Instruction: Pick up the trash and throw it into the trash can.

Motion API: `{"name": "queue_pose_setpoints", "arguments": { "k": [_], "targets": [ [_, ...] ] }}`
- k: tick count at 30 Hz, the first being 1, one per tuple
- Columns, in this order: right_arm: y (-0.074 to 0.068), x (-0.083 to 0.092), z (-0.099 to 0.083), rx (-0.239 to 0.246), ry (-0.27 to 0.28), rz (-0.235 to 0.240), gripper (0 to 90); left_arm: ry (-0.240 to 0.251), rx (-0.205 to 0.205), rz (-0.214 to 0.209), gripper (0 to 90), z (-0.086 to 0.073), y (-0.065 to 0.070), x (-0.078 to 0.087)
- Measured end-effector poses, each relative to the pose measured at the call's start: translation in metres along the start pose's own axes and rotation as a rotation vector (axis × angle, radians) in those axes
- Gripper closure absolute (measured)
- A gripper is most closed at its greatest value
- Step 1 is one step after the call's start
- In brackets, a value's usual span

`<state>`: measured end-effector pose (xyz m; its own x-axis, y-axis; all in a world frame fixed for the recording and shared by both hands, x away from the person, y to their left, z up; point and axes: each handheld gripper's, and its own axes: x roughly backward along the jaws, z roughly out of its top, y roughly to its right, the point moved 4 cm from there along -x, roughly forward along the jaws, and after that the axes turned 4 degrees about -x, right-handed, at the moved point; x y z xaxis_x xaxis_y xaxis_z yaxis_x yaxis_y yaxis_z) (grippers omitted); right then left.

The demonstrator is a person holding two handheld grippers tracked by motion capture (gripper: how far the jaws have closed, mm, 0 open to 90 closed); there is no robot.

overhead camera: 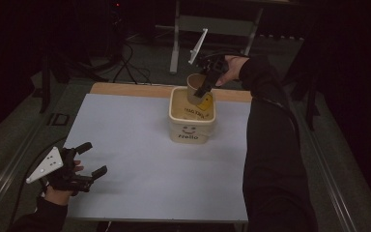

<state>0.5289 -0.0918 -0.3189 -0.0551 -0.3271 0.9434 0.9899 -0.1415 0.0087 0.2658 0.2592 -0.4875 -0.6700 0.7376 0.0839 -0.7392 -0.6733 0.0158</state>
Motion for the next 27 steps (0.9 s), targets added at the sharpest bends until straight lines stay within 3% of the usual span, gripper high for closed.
{"name": "queue_pose_setpoints", "arguments": {
  "k": [6, 11, 27],
  "targets": [
    [0.0046, 0.001, 0.0011, -0.015, -0.005, -0.006, 23.1, 0.002, 0.003, 0.001, 0.7, -0.0004, -0.0004, 0.0005],
    [0.0061, 0.0019, 0.0032, -0.045, 0.008, 0.021, 10.3, 0.004, 0.003, 0.003, 0.7, -0.0003, -0.0007, 0.0007],
    [0.0026, 0.0086, 0.0033, -0.057, 0.018, -0.021, 10.1, 0.002, -0.005, -0.002, 0.7, 0.0003, 0.0, -0.0007]
  ]
}}
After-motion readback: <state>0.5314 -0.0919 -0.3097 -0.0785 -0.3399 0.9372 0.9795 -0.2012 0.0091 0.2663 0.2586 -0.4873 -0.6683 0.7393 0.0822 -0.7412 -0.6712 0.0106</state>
